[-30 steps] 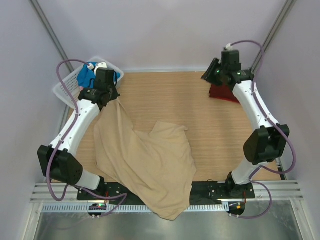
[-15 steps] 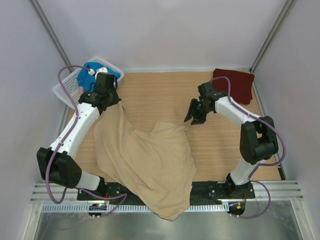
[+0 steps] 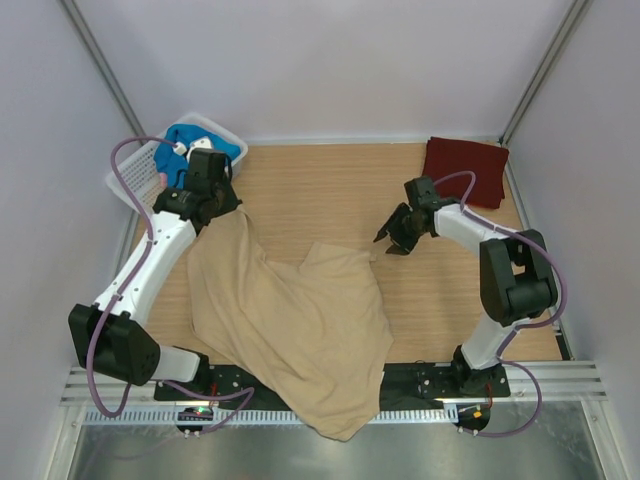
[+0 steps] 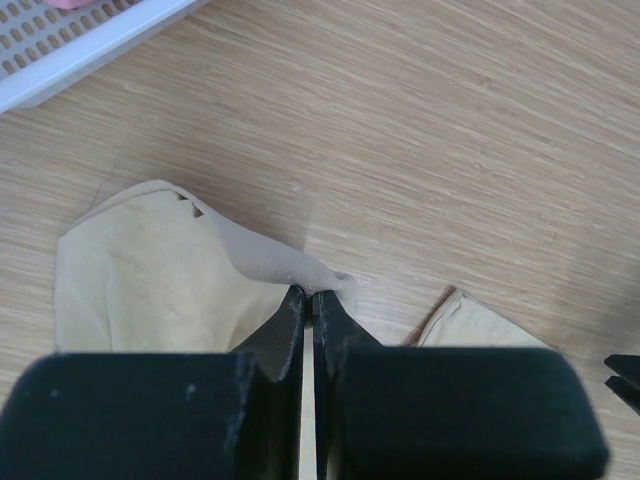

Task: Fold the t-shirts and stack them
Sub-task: Flatten the tshirt out

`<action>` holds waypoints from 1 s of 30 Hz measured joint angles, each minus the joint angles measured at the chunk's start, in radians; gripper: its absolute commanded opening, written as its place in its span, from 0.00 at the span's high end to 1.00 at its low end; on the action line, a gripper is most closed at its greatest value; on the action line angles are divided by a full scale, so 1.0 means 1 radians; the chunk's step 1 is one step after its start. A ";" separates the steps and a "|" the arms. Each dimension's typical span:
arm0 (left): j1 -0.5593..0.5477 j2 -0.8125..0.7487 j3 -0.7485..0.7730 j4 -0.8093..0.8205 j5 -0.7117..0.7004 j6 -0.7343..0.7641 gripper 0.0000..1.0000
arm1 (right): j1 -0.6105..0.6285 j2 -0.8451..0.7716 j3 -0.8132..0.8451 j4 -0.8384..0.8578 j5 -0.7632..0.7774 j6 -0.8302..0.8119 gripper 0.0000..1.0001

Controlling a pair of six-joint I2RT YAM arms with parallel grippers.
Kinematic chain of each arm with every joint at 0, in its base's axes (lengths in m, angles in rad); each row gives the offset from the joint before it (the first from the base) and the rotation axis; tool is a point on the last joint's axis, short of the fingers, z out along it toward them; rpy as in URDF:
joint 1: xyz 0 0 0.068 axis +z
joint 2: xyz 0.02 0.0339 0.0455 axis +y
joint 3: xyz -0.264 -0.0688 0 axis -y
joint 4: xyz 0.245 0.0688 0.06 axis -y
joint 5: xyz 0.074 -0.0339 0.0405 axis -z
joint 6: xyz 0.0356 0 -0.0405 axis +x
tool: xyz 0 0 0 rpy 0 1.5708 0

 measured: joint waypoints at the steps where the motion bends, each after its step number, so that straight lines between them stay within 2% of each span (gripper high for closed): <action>1: 0.000 0.000 0.000 0.000 0.001 -0.001 1.00 | -0.003 0.002 -0.011 0.016 -0.001 0.012 0.48; 11: 0.000 0.000 0.000 0.000 0.006 -0.003 1.00 | -0.005 0.056 -0.109 0.145 -0.080 0.145 0.48; 18: 0.000 0.000 0.000 0.000 0.008 -0.003 1.00 | 0.008 0.058 -0.141 0.212 -0.112 0.201 0.55; 22: 0.000 0.000 0.000 0.000 0.008 -0.003 1.00 | 0.013 0.062 -0.153 0.234 -0.119 0.220 0.66; 26: 0.000 0.000 0.000 -0.001 0.008 -0.003 1.00 | 0.014 0.089 -0.143 0.252 -0.126 0.224 0.99; 30: 0.010 -0.001 0.000 -0.005 0.010 -0.005 1.00 | 0.008 0.110 -0.095 0.241 -0.091 0.182 0.99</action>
